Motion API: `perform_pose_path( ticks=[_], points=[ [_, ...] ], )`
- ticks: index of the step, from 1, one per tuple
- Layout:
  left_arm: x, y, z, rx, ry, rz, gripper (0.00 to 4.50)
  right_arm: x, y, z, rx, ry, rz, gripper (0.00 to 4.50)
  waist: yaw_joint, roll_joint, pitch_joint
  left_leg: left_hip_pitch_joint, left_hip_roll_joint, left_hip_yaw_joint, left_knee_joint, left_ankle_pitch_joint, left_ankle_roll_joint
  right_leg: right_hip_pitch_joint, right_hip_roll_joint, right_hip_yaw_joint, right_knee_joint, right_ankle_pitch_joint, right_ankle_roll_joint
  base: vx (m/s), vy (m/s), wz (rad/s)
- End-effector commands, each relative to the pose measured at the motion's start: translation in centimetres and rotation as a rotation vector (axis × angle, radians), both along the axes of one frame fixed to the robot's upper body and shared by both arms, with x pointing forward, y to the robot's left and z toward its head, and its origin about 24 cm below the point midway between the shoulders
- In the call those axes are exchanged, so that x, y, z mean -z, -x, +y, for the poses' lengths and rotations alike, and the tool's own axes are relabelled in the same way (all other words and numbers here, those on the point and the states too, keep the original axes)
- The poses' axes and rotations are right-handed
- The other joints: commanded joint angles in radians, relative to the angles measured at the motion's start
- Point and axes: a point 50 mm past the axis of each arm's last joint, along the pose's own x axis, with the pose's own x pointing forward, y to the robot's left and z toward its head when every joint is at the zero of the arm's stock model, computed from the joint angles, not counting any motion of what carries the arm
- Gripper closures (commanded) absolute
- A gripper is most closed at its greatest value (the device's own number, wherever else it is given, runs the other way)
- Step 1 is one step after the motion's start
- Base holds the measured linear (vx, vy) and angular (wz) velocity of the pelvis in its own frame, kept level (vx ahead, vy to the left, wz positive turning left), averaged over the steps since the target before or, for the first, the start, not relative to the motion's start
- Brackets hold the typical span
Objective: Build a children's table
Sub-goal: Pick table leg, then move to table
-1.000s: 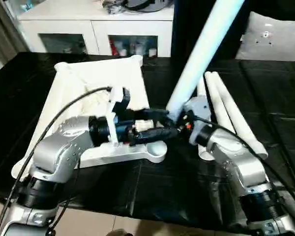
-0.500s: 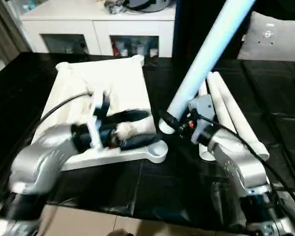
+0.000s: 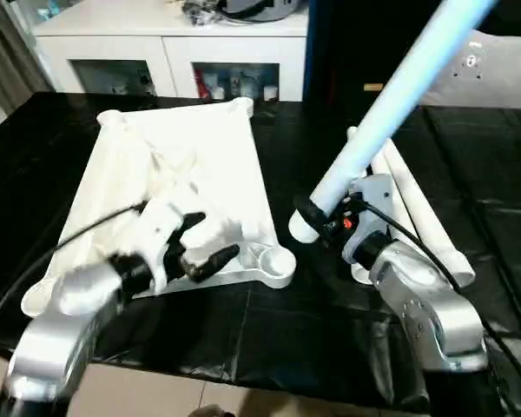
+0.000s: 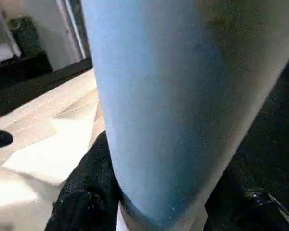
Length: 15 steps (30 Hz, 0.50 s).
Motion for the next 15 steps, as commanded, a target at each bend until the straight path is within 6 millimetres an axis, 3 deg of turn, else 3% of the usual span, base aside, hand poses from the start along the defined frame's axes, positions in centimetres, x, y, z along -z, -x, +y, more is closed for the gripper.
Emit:
perform_pose_path(
  ticks=[1,7,12,13,15],
  points=[
    [0.0,0.4,0.1,0.002,-0.023,-0.015,0.19,-0.1,0.8,0.2,-0.025,0.028,-0.003,2.61,0.004,-0.006,-0.057,0.002,0.082,-0.029,-0.090,-0.139,0.019,0.040,-0.090,0.062,-0.084,-0.149,-0.178,0.000,0.000,0.00],
    [0.6,-0.5,0.0,-0.163,0.029,-0.031,0.19,0.5,1.9,-0.4,0.003,0.042,0.038,2.61,0.001,-0.009,-0.052,0.006,0.082,-0.030,-0.093,-0.212,-0.009,0.036,-0.092,0.066,-0.097,-0.248,-0.153,0.000,0.000,0.00],
    [0.6,-1.0,0.0,-0.285,0.056,-0.048,0.19,0.8,2.2,-1.1,0.052,0.071,0.014,2.61,0.000,-0.015,-0.056,-0.003,0.078,-0.033,-0.092,-0.179,-0.003,0.042,-0.091,0.063,-0.094,-0.205,-0.145,0.000,0.000,0.00],
    [0.4,-1.1,-0.2,-0.301,0.104,-0.047,0.19,1.3,2.0,-1.2,0.077,0.091,0.033,2.61,0.000,-0.020,-0.057,-0.005,0.072,-0.028,-0.087,-0.176,0.009,0.044,-0.098,0.068,-0.097,-0.215,-0.147,0.000,0.000,0.00],
    [0.2,-1.1,-0.6,-0.292,0.130,-0.056,0.19,1.5,1.9,-1.1,0.084,0.089,0.044,2.61,0.015,-0.027,-0.059,-0.024,0.061,-0.026,-0.056,-0.121,0.081,0.064,-0.155,0.100,-0.121,-0.282,-0.169,0.000,0.000,0.00]
  ],
)
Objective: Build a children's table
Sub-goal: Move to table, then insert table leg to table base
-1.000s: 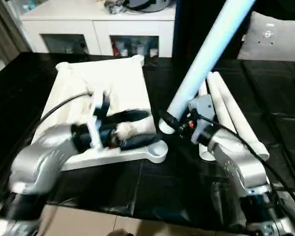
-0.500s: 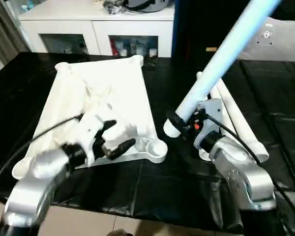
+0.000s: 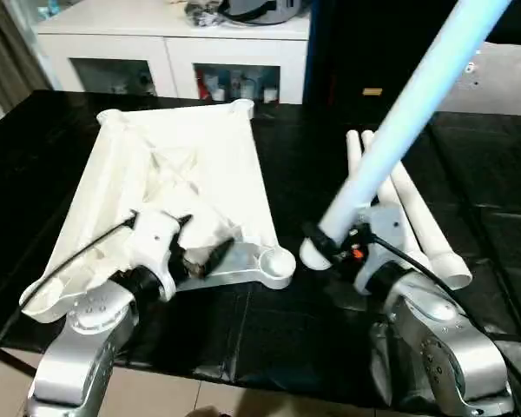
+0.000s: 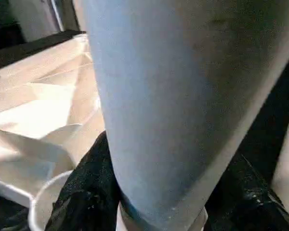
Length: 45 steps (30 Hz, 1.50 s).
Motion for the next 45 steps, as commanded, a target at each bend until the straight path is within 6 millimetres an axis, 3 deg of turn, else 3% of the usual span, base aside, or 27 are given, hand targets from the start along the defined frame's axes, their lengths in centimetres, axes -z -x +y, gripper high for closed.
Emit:
perform_pose_path(
  ticks=[1,2,3,4,5,6,7,8,9,10,11,12,13,14,15,17,18,19,20,23,25,29,31,33,36,37,45],
  points=[
    [-0.3,0.0,-0.2,-0.006,0.010,-0.019,0.19,-0.1,-0.4,0.4,0.010,-0.012,-0.002,2.61,0.045,-0.019,-0.058,-0.001,0.053,-0.016,0.034,-0.121,0.048,0.056,-0.177,0.233,-0.163,-0.415,-0.170,0.000,0.000,0.00],
    [-0.3,0.0,-0.2,-0.006,0.010,-0.019,0.19,-0.1,-0.4,0.4,0.010,-0.012,-0.002,2.61,0.052,-0.031,-0.046,-0.027,0.047,-0.031,0.051,-0.133,0.040,0.070,-0.184,0.260,-0.170,-0.459,-0.177,0.005,0.063,-0.30],
    [-0.3,0.0,-0.2,-0.006,0.011,-0.019,0.19,-0.1,-0.4,0.4,0.011,-0.012,-0.002,2.61,0.070,-0.024,-0.048,-0.044,0.048,-0.053,0.072,-0.128,0.037,0.087,-0.208,0.285,-0.174,-0.488,-0.185,0.011,0.115,-0.63],
    [0.1,-0.4,-0.2,-0.044,0.000,-0.005,0.19,-0.2,-0.4,0.5,0.013,0.005,-0.016,2.61,0.083,-0.020,-0.045,-0.053,0.040,-0.080,0.088,-0.132,0.013,0.077,-0.180,0.306,-0.172,-0.501,-0.194,0.011,0.115,-0.63],
    [0.1,-0.4,-0.2,-0.048,-0.004,-0.010,0.19,-0.2,-0.4,0.5,0.012,0.008,-0.018,2.61,0.078,-0.019,-0.042,-0.043,0.022,-0.080,0.037,-0.122,-0.010,0.058,-0.085,0.275,-0.154,-0.479,-0.175,0.005,0.171,-0.71],
    [0.1,-0.5,-0.2,-0.052,-0.008,-0.014,0.19,-0.1,-0.4,0.5,0.011,0.010,-0.019,2.61,0.078,-0.006,-0.050,-0.018,0.021,-0.068,-0.004,-0.108,-0.034,0.040,-0.034,0.253,-0.143,-0.441,-0.148,-0.001,0.235,-0.64],
    [0.1,-0.5,-0.3,-0.055,-0.018,-0.015,0.19,0.0,-0.4,0.5,0.010,0.017,-0.019,2.61,0.055,-0.010,-0.043,-0.012,0.043,-0.085,-0.099,-0.127,0.010,0.009,0.041,0.137,-0.071,-0.269,-0.112,-0.001,0.235,-0.64],
    [0.1,-0.6,-0.3,-0.062,-0.039,-0.021,0.19,0.1,-0.4,0.5,0.006,0.024,-0.018,2.61,0.033,0.039,-0.079,0.049,0.068,-0.111,-0.099,-0.125,0.022,-0.030,0.044,0.087,-0.012,-0.109,-0.101,-0.003,0.251,-0.20],
    [0.1,-0.7,-0.4,-0.070,-0.049,-0.028,0.19,0.2,-0.4,0.5,-0.001,0.029,-0.016,2.61,0.024,0.038,-0.076,0.046,0.086,-0.113,-0.105,-0.153,-0.020,-0.034,0.039,0.077,-0.010,-0.057,-0.081,-0.014,0.217,0.09],
    [0.0,-0.8,-0.5,-0.085,-0.030,-0.028,0.19,0.1,-0.4,0.5,-0.008,0.043,-0.023,2.61,0.001,0.047,-0.071,0.036,0.113,-0.150,-0.131,-0.196,-0.131,-0.008,0.026,0.055,0.001,0.023,-0.049,-0.014,0.217,0.09],
    [0.0,-0.8,-0.6,-0.088,-0.037,-0.034,0.19,0.1,-0.5,0.4,-0.003,0.042,-0.023,2.61,-0.009,0.049,-0.069,0.040,0.133,-0.163,-0.137,-0.186,-0.167,-0.011,0.019,0.045,0.003,0.026,-0.036,-0.012,0.166,0.03],
    [-0.1,-0.8,-0.8,-0.093,-0.025,-0.029,0.19,0.1,-0.6,0.3,0.004,0.041,-0.024,2.61,-0.027,0.047,-0.077,0.063,0.190,-0.198,-0.139,-0.025,-0.103,-0.029,-0.001,0.025,0.032,-0.051,-0.003,-0.010,0.068,0.02],
    [-0.1,-0.8,-0.8,-0.095,-0.021,-0.027,0.19,0.1,-0.7,0.3,0.006,0.040,-0.024,2.61,-0.029,0.046,-0.081,0.064,0.196,-0.202,-0.130,0.051,-0.049,-0.029,-0.010,0.025,0.038,-0.064,-0.002,-0.010,0.068,0.02],
    [-0.1,-0.8,-0.9,-0.102,-0.034,-0.029,0.19,0.0,-0.8,0.2,0.004,0.040,-0.028,2.61,-0.028,0.035,-0.086,0.058,0.184,-0.188,-0.110,0.166,0.088,-0.018,-0.031,0.033,0.028,-0.051,-0.016,0.000,0.000,0.00],
    [-0.1,-0.9,-1.0,-0.112,-0.042,-0.032,0.19,0.0,-1.0,0.1,-0.004,0.041,-0.036,2.61,-0.020,0.018,-0.084,0.021,0.128,-0.143,-0.077,0.175,0.172,0.009,-0.063,0.053,-0.026,0.046,-0.079,-0.059,-0.054,0.00],
    [-0.2,-1.1,-1.0,-0.122,-0.039,-0.032,0.19,-0.1,-1.1,0.0,-0.002,0.049,-0.045,2.61,-0.008,-0.017,-0.082,-0.033,0.032,-0.069,-0.031,0.065,0.148,0.043,-0.117,0.082,-0.087,0.131,-0.143,-0.072,-0.067,0.01],
    [-0.2,-1.1,-1.0,-0.128,-0.037,-0.031,0.19,-0.2,-1.1,-0.1,0.001,0.050,-0.046,2.61,0.016,-0.039,-0.071,-0.029,0.028,-0.056,-0.039,-0.041,0.083,0.056,-0.137,0.091,-0.110,-0.078,-0.075,-0.090,-0.099,0.00],
    [-0.2,-1.2,-0.9,-0.132,-0.037,-0.029,0.19,-0.2,-1.2,-0.1,0.002,0.049,-0.047,2.61,0.018,-0.033,-0.065,-0.024,0.031,-0.054,-0.046,-0.061,0.062,0.048,-0.124,0.083,-0.118,-0.201,-0.063,-0.090,-0.099,0.00],
    [-0.2,-1.2,-0.9,-0.134,-0.040,-0.024,0.19,-0.2,-1.3,-0.1,0.001,0.045,-0.048,2.61,0.017,-0.024,-0.058,-0.017,0.044,-0.050,-0.060,-0.121,0.038,0.035,-0.105,0.077,-0.129,-0.409,-0.056,-0.082,-0.086,0.00],
    [0.1,-1.1,-1.0,-0.085,-0.061,-0.007,0.19,-0.3,-1.4,0.1,-0.021,0.017,-0.046,2.61,0.011,-0.013,-0.054,0.004,0.070,-0.049,-0.085,-0.270,-0.004,0.011,-0.076,0.067,-0.127,-0.520,-0.065,-0.067,-0.050,0.09],
    [0.3,-1.1,-1.3,0.007,-0.100,0.011,0.19,-0.5,-1.3,0.2,-0.062,-0.023,-0.049,2.61,0.008,-0.013,-0.055,-0.001,0.079,-0.055,-0.101,-0.332,-0.027,0.014,-0.078,0.063,-0.116,-0.477,-0.068,0.000,0.000,0.00],
    [0.5,-1.2,-1.7,0.195,-0.161,0.051,0.38,-0.7,-1.5,-0.5,-0.084,-0.036,-0.041,2.61,0.012,-0.011,-0.060,0.000,0.081,-0.053,-0.105,-0.313,-0.036,0.016,-0.081,0.065,-0.101,-0.331,-0.093,0.000,0.000,0.00],
    [0.9,-0.9,-1.8,0.315,-0.200,0.105,0.38,-1.0,-1.7,-1.1,-0.087,-0.059,-0.062,2.61,0.021,-0.013,-0.065,-0.004,0.083,-0.044,-0.104,-0.222,-0.020,0.027,-0.084,0.063,-0.086,-0.167,-0.123,0.000,0.000,0.00],
    [1.2,-0.8,-1.7,0.396,-0.247,0.142,0.38,-1.2,-2.0,-1.6,-0.048,-0.076,-0.100,2.61,0.022,-0.017,-0.067,-0.003,0.083,-0.040,-0.102,-0.198,-0.013,0.027,-0.083,0.062,-0.082,-0.111,-0.135,0.000,0.000,0.00],
    [1.2,-1.1,-1.4,0.436,-0.289,0.144,0.43,-1.2,-2.4,-2.1,-0.006,-0.089,-0.101,2.61,0.022,-0.009,-0.073,-0.002,0.080,-0.035,-0.095,-0.137,0.000,0.032,-0.082,0.059,-0.070,0.007,-0.159,0.000,0.000,0.00],
    [1.2,-1.6,-1.3,0.446,-0.298,0.153,0.61,-0.9,-2.3,-2.1,-0.039,-0.064,-0.061,2.61,0.024,0.003,-0.076,0.000,0.079,-0.034,-0.090,-0.104,0.008,0.036,-0.081,0.057,-0.062,0.076,-0.173,0.000,0.000,0.00],
    [1.4,-2.4,-1.1,0.575,-0.298,0.259,1.28,-0.7,-1.6,-2.0,-0.160,-0.032,-0.013,2.61,0.022,-0.004,-0.070,0.002,0.082,-0.030,-0.094,-0.165,0.005,0.041,-0.088,0.058,-0.072,-0.015,-0.193,0.000,0.000,0.00]
  ],
)
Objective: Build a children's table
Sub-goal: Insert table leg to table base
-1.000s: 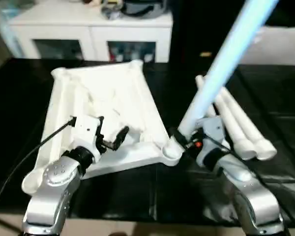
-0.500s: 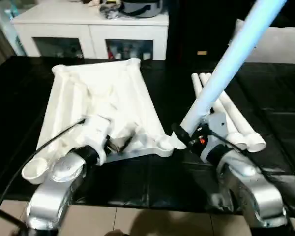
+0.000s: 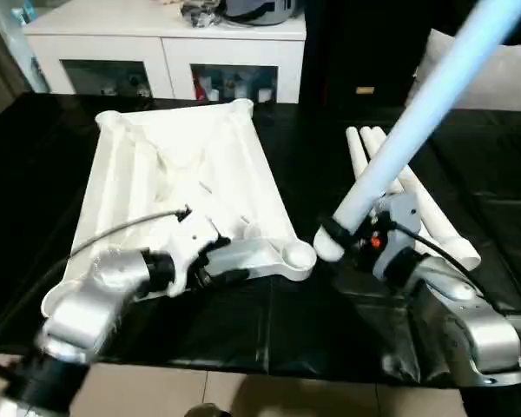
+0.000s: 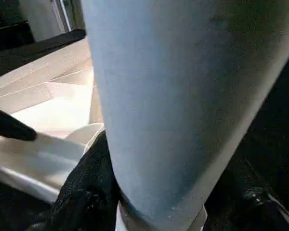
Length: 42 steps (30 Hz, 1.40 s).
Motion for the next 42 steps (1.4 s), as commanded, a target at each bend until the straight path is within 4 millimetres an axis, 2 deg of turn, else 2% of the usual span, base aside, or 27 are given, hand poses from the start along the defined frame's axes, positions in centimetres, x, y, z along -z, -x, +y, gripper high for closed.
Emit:
perform_pose_path(
  ticks=[1,3,4,6,7,8,10,14,15,17,19,20,22,26,30,32,35,36,37,41,42],
  points=[
    [-0.2,-0.3,0.0,0.027,-0.005,0.006,1.25,-0.8,0.1,0.4,-0.045,-0.014,-0.024,2.61,-0.001,0.004,-0.054,0.025,0.080,-0.028,-0.080,-0.192,0.005,0.038,-0.095,0.051,-0.078,-0.010,-0.206,0.000,0.000,0.00],
    [-0.3,-0.6,-0.2,0.045,0.012,0.004,1.27,-0.8,0.2,0.5,-0.055,-0.023,-0.023,2.61,-0.002,0.001,-0.052,0.024,0.081,-0.028,-0.081,-0.192,0.009,0.038,-0.095,0.052,-0.081,-0.025,-0.210,0.000,0.000,0.00],
    [-0.4,-0.7,-0.2,0.050,0.022,0.014,1.65,-0.9,0.1,0.6,-0.057,-0.024,-0.024,2.61,-0.001,0.003,-0.053,0.026,0.080,-0.027,-0.079,-0.191,0.008,0.036,-0.096,0.052,-0.080,-0.036,-0.212,0.000,0.000,0.00],
    [-0.3,-1.0,-0.2,0.079,0.012,0.034,1.65,-0.8,0.0,0.8,-0.057,0.001,-0.038,2.61,0.001,0.007,-0.051,0.027,0.082,-0.028,-0.081,-0.201,0.004,0.035,-0.096,0.052,-0.081,-0.058,-0.211,0.000,0.000,0.00],
    [-0.2,-1.2,-0.1,0.080,0.000,0.042,1.65,-0.8,-0.1,0.9,-0.054,0.004,-0.053,2.61,0.000,0.005,-0.052,0.027,0.081,-0.027,-0.081,-0.206,-0.001,0.033,-0.094,0.052,-0.082,-0.066,-0.208,0.000,0.000,0.00],
    [0.0,-1.5,0.0,0.081,-0.020,0.043,1.61,-0.9,-0.2,1.0,-0.071,0.001,-0.056,2.61,-0.001,0.004,-0.052,0.026,0.080,-0.027,-0.082,-0.208,-0.003,0.034,-0.095,0.052,-0.082,-0.066,-0.206,0.000,0.000,0.00],
    [0.2,-1.7,0.1,0.086,-0.042,0.049,2.04,-1.2,-0.2,1.2,-0.094,-0.018,-0.049,2.61,-0.001,0.003,-0.053,0.027,0.082,-0.028,-0.082,-0.208,-0.001,0.036,-0.097,0.053,-0.081,-0.062,-0.206,0.000,0.000,0.00],
    [0.4,-1.9,-0.1,0.101,-0.031,0.083,1.98,-1.2,-0.4,1.0,-0.095,-0.032,-0.024,2.61,-0.001,0.006,-0.056,0.027,0.082,-0.027,-0.079,-0.176,0.010,0.037,-0.097,0.052,-0.077,-0.011,-0.217,0.000,0.000,0.00],
    [0.4,-1.9,-0.1,0.101,-0.029,0.085,2.28,-1.2,-0.4,1.0,-0.094,-0.031,-0.023,2.61,-0.001,0.005,-0.056,0.026,0.082,-0.027,-0.079,-0.173,0.011,0.037,-0.098,0.052,-0.077,-0.005,-0.219,0.000,0.000,0.00],
    [0.4,-2.0,-0.2,0.106,-0.029,0.087,2.37,-1.2,-0.4,1.0,-0.095,-0.030,-0.024,2.61,0.001,0.005,-0.056,0.027,0.084,-0.026,-0.078,-0.170,0.012,0.037,-0.098,0.052,-0.076,0.009,-0.227,0.000,0.000,0.00],
    [0.6,-2.1,-0.4,0.116,-0.034,0.090,2.43,-1.3,-0.4,1.0,-0.097,-0.028,-0.025,2.61,0.001,0.006,-0.056,0.026,0.084,-0.026,-0.079,-0.176,0.011,0.038,-0.098,0.050,-0.076,-0.001,-0.227,0.000,0.000,0.00],
    [0.6,-2.2,-0.5,0.118,-0.034,0.091,2.69,-1.3,-0.5,1.0,-0.099,-0.028,-0.024,2.61,0.002,0.007,-0.056,0.026,0.084,-0.026,-0.079,-0.178,0.009,0.038,-0.099,0.051,-0.076,-0.005,-0.226,0.000,0.000,0.00],
    [0.6,-2.4,-0.6,0.120,-0.031,0.089,2.81,-1.3,-0.5,1.1,-0.102,-0.030,-0.020,2.61,0.000,0.006,-0.055,0.026,0.083,-0.026,-0.079,-0.188,0.007,0.038,-0.099,0.051,-0.079,-0.019,-0.224,0.000,0.000,0.00],
    [0.6,-2.5,-0.7,0.131,-0.022,0.091,2.87,-1.3,-0.5,1.4,-0.124,-0.027,-0.014,2.61,0.000,0.006,-0.054,0.026,0.085,-0.027,-0.082,-0.198,0.003,0.038,-0.100,0.052,-0.079,-0.036,-0.226,0.000,0.000,0.00],
    [0.7,-2.5,-0.8,0.140,-0.031,0.091,2.82,-1.2,-0.8,1.9,-0.149,-0.005,-0.006,2.61,-0.002,0.009,-0.055,0.024,0.084,-0.027,-0.079,-0.177,0.008,0.039,-0.100,0.051,-0.077,-0.008,-0.233,0.000,0.000,0.00],
    [0.7,-2.6,-0.9,0.143,-0.033,0.089,3.24,-1.2,-1.0,2.1,-0.166,0.012,0.004,2.61,-0.002,0.007,-0.055,0.024,0.083,-0.025,-0.077,-0.169,0.013,0.040,-0.101,0.051,-0.077,-0.006,-0.237,0.000,0.000,0.00],
    [0.8,-2.7,-0.9,0.150,-0.038,0.090,3.34,-1.1,-1.1,2.4,-0.189,0.037,0.021,2.61,-0.001,0.008,-0.055,0.023,0.083,-0.026,-0.077,-0.157,0.016,0.041,-0.099,0.051,-0.076,0.006,-0.236,0.000,0.000,0.00],
    [0.9,-2.6,-0.9,0.156,-0.045,0.090,3.50,-1.0,-1.2,2.5,-0.197,0.047,0.031,2.61,0.000,0.009,-0.056,0.025,0.084,-0.026,-0.077,-0.157,0.016,0.041,-0.100,0.050,-0.076,0.006,-0.236,0.000,0.000,0.00],
    [1.1,-2.6,-0.9,0.168,-0.067,0.089,3.69,-0.7,-1.5,2.9,-0.219,0.076,0.058,2.61,-0.001,0.004,-0.055,0.025,0.085,-0.025,-0.077,-0.159,0.018,0.040,-0.100,0.051,-0.076,0.004,-0.237,0.000,0.000,0.00],
    [1.2,-2.6,-0.9,0.172,-0.069,0.087,3.85,-0.6,-1.7,3.1,-0.237,0.086,0.068,2.61,-0.001,0.004,-0.053,0.025,0.086,-0.024,-0.078,-0.170,0.011,0.040,-0.102,0.052,-0.078,-0.022,-0.239,0.000,0.000,0.00],
    [1.1,-2.6,-1.0,0.178,-0.066,0.082,4.01,-0.6,-1.9,3.3,-0.240,0.091,0.068,2.61,0.000,0.004,-0.055,0.025,0.087,-0.024,-0.077,-0.164,0.012,0.040,-0.103,0.052,-0.077,-0.014,-0.237,0.000,0.000,0.00]
  ],
)
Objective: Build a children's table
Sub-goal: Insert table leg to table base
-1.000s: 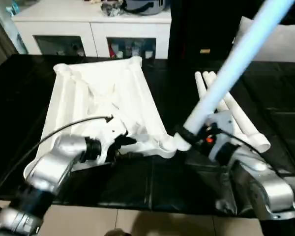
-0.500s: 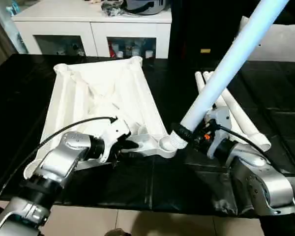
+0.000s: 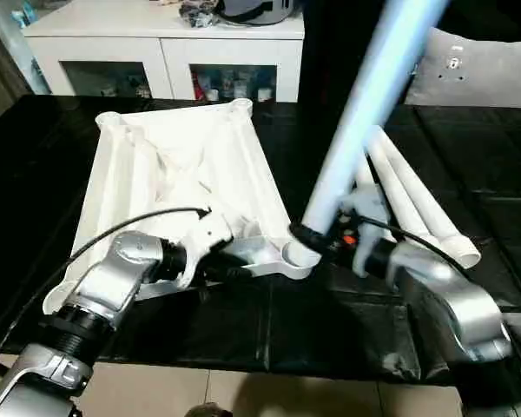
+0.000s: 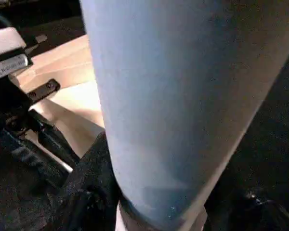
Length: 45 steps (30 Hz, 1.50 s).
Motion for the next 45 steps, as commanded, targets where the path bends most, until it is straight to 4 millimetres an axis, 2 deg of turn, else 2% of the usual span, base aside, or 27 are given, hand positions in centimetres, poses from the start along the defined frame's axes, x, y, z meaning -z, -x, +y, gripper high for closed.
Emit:
perform_pose_path(
  ticks=[1,5,6,10,11,13,14,15,17,18,20,22,29,30,32,37,39,40,42,44,45],
  points=[
    [-0.5,-0.3,-0.3,0.031,-0.001,-0.022,4.17,0.2,-0.4,0.4,-0.026,0.023,0.016,2.61,-0.003,-0.001,-0.059,0.024,0.085,-0.029,-0.076,-0.154,0.014,0.040,-0.100,0.051,-0.077,0.003,-0.241,0.000,0.000,0.00],
    [-0.6,-0.2,-0.4,0.070,-0.007,-0.043,4.31,0.3,-0.6,0.7,-0.043,0.038,0.031,2.61,-0.004,-0.003,-0.059,0.022,0.085,-0.029,-0.077,-0.152,0.018,0.041,-0.100,0.052,-0.077,-0.002,-0.239,0.000,0.000,0.00],
    [-0.6,0.0,-0.4,0.100,-0.023,-0.057,4.42,0.5,-0.7,0.9,-0.063,0.051,0.052,2.61,-0.004,-0.007,-0.059,0.023,0.086,-0.028,-0.076,-0.142,0.020,0.041,-0.100,0.052,-0.076,0.011,-0.239,0.000,0.000,0.00],
    [-0.7,0.4,-0.4,0.168,-0.038,-0.094,4.48,0.8,-0.7,1.0,-0.082,0.067,0.081,2.61,-0.003,-0.006,-0.060,0.024,0.087,-0.026,-0.074,-0.128,0.031,0.041,-0.101,0.051,-0.073,0.029,-0.242,0.000,0.000,0.00],
    [-0.8,0.3,-0.5,0.170,-0.033,-0.105,4.48,0.8,-0.7,1.1,-0.090,0.068,0.084,2.61,-0.003,-0.006,-0.060,0.024,0.087,-0.027,-0.075,-0.129,0.031,0.041,-0.100,0.051,-0.074,0.029,-0.241,0.000,0.000,0.00],
    [-1.0,0.1,-0.5,0.173,-0.028,-0.122,4.50,1.0,-0.6,1.0,-0.107,0.070,0.103,2.61,-0.003,-0.013,-0.060,0.023,0.088,-0.025,-0.075,-0.127,0.032,0.041,-0.101,0.051,-0.073,0.028,-0.244,0.000,0.000,0.00],
    [-1.1,0.1,-0.5,0.172,-0.029,-0.127,4.50,1.0,-0.6,1.0,-0.113,0.073,0.108,2.61,-0.002,-0.011,-0.060,0.024,0.087,-0.025,-0.074,-0.127,0.032,0.041,-0.101,0.051,-0.073,0.024,-0.244,0.000,0.000,0.00],
    [-1.2,-0.1,-0.5,0.173,-0.030,-0.139,4.50,1.1,-0.6,0.9,-0.114,0.079,0.111,2.61,-0.003,-0.016,-0.058,0.023,0.088,-0.025,-0.076,-0.126,0.033,0.041,-0.101,0.051,-0.073,0.023,-0.243,0.000,0.000,0.00],
    [-1.3,-0.2,-0.5,0.175,-0.027,-0.154,4.50,1.1,-0.6,0.6,-0.115,0.089,0.114,2.61,-0.001,-0.014,-0.059,0.024,0.088,-0.024,-0.074,-0.128,0.031,0.040,-0.102,0.051,-0.074,0.014,-0.242,0.000,0.000,0.00],
    [-1.3,-0.4,-0.3,0.163,-0.029,-0.165,4.50,1.0,-0.5,0.4,-0.121,0.096,0.116,2.61,-0.001,-0.017,-0.058,0.024,0.088,-0.024,-0.075,-0.129,0.032,0.040,-0.102,0.051,-0.074,0.008,-0.241,0.000,0.000,0.00],
    [-1.3,-0.6,-0.2,0.153,-0.029,-0.168,4.50,0.9,-0.5,0.2,-0.127,0.097,0.120,2.61,0.000,-0.016,-0.056,0.026,0.089,-0.023,-0.076,-0.140,0.028,0.038,-0.103,0.052,-0.076,-0.012,-0.240,0.000,0.000,0.00],
    [-1.3,-0.6,0.1,0.142,-0.001,-0.153,4.50,0.7,-0.3,0.0,-0.149,0.101,0.123,2.61,0.000,-0.021,-0.057,0.025,0.088,-0.022,-0.075,-0.149,0.026,0.039,-0.103,0.052,-0.078,-0.028,-0.239,0.000,0.000,0.00],
    [-1.2,-0.4,0.5,0.114,0.045,-0.140,4.50,1.0,-0.3,-0.4,-0.117,0.089,0.122,2.61,0.003,-0.019,-0.058,0.024,0.090,-0.022,-0.075,-0.130,0.030,0.037,-0.104,0.050,-0.073,0.001,-0.244,0.000,0.000,0.00],
    [-1.1,-0.4,0.5,0.111,0.045,-0.136,4.50,1.0,-0.3,-0.3,-0.113,0.081,0.122,2.61,0.002,-0.021,-0.057,0.024,0.090,-0.021,-0.076,-0.138,0.030,0.037,-0.105,0.050,-0.074,-0.005,-0.245,0.000,0.000,0.00],
    [-0.9,-0.3,0.4,0.093,0.056,-0.121,4.07,1.2,-0.2,-0.1,-0.109,0.074,0.122,2.61,0.001,-0.020,-0.055,0.025,0.089,-0.021,-0.077,-0.154,0.024,0.036,-0.105,0.051,-0.078,-0.034,-0.244,0.000,0.000,0.00],
    [-0.2,-0.6,0.5,0.057,0.025,-0.112,3.56,1.3,0.0,0.1,-0.113,0.064,0.127,2.61,0.001,-0.019,-0.054,0.027,0.091,-0.017,-0.079,-0.176,0.009,0.035,-0.103,0.052,-0.081,-0.071,-0.235,0.000,0.000,0.00],
    [0.0,-0.7,0.7,0.047,0.003,-0.118,3.52,1.3,0.0,0.1,-0.111,0.064,0.125,2.61,0.000,-0.019,-0.053,0.028,0.091,-0.017,-0.080,-0.185,0.006,0.034,-0.102,0.052,-0.082,-0.076,-0.230,0.000,0.000,0.00],
    [0.2,-0.7,0.9,0.037,-0.022,-0.118,3.85,1.4,0.0,0.2,-0.109,0.062,0.124,2.61,0.000,-0.017,-0.053,0.029,0.092,-0.018,-0.081,-0.189,0.002,0.034,-0.103,0.053,-0.083,-0.081,-0.227,0.000,0.000,0.00],
    [0.5,-0.7,1.2,0.036,-0.053,-0.112,3.83,1.4,0.0,0.2,-0.107,0.060,0.124,2.61,0.000,-0.018,-0.050,0.031,0.092,-0.019,-0.085,-0.218,-0.008,0.032,-0.104,0.053,-0.087,-0.119,-0.222,0.000,0.000,0.00],
    [0.6,-0.6,1.2,0.041,-0.050,-0.091,4.07,1.4,0.1,0.2,-0.107,0.059,0.124,2.61,-0.001,-0.019,-0.046,0.036,0.093,-0.019,-0.088,-0.266,-0.026,0.030,-0.106,0.056,-0.093,-0.197,-0.212,0.000,0.000,0.00],
    [0.7,-0.4,1.2,0.047,-0.046,-0.080,4.07,1.4,0.1,0.2,-0.107,0.058,0.125,2.61,-0.001,-0.019,-0.046,0.036,0.093,-0.020,-0.088,-0.269,-0.029,0.030,-0.107,0.057,-0.094,-0.207,-0.210,0.000,0.000,0.00]
  ],
)
